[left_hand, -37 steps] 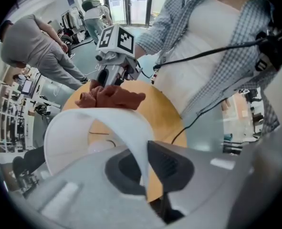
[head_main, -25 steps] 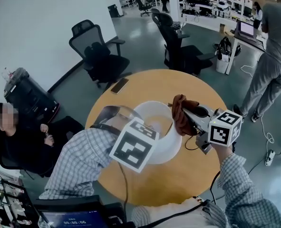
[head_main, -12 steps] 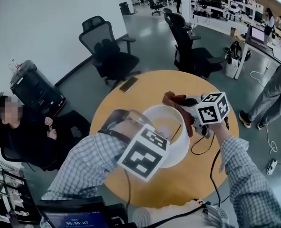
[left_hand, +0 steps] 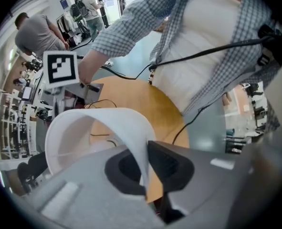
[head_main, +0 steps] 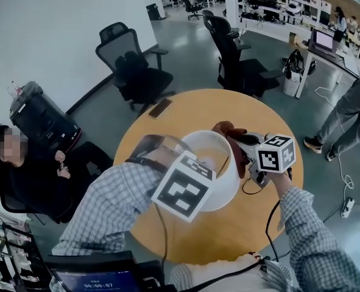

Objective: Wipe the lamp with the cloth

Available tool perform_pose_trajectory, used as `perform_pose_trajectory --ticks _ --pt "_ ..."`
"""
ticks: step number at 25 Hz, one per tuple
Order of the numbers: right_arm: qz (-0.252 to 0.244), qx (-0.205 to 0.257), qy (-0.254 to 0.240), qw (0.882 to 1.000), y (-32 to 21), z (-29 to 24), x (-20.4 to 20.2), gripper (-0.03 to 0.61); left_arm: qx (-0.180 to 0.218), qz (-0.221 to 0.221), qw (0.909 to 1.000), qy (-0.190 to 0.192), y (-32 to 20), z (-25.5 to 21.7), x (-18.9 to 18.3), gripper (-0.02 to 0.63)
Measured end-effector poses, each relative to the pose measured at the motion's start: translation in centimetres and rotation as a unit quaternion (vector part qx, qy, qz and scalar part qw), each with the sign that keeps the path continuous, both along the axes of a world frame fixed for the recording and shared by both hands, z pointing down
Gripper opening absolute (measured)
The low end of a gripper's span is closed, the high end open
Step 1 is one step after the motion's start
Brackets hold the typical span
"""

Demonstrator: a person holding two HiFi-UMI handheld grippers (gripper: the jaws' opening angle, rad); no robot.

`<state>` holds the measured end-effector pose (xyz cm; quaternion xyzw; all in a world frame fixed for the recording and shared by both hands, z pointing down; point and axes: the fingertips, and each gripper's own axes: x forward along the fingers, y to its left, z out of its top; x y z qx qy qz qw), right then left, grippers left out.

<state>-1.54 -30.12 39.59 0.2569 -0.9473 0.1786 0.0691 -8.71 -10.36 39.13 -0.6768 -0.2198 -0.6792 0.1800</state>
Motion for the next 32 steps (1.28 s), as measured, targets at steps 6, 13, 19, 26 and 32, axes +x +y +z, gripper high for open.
perform_pose_trajectory --ticks 6,13,19,26,32 --pt "0.044 0.083 -0.061 0.994 5.5 -5.5 3.7 0.044 -0.013 -0.031 0.9992 -0.024 -1.2 -0.2 -0.3 0.014" --pt "0.028 0.196 -0.086 0.976 15.3 -11.7 4.8 0.043 -0.054 -0.108 0.9924 -0.025 -2.2 -0.9 0.9 0.014" --pt "-0.043 0.214 -0.093 0.971 18.6 -12.3 -0.7 0.043 -0.059 -0.125 0.9902 -0.018 -3.2 -1.3 1.9 0.017" --pt "0.005 0.137 -0.045 0.990 16.1 -4.4 -2.7 0.043 -0.061 -0.139 0.9883 -0.006 -3.0 -1.4 1.3 0.017" --pt "0.017 0.098 -0.013 0.995 17.2 0.3 -1.8 0.043 -0.058 -0.142 0.9881 -0.002 -3.0 -1.3 1.3 0.017"
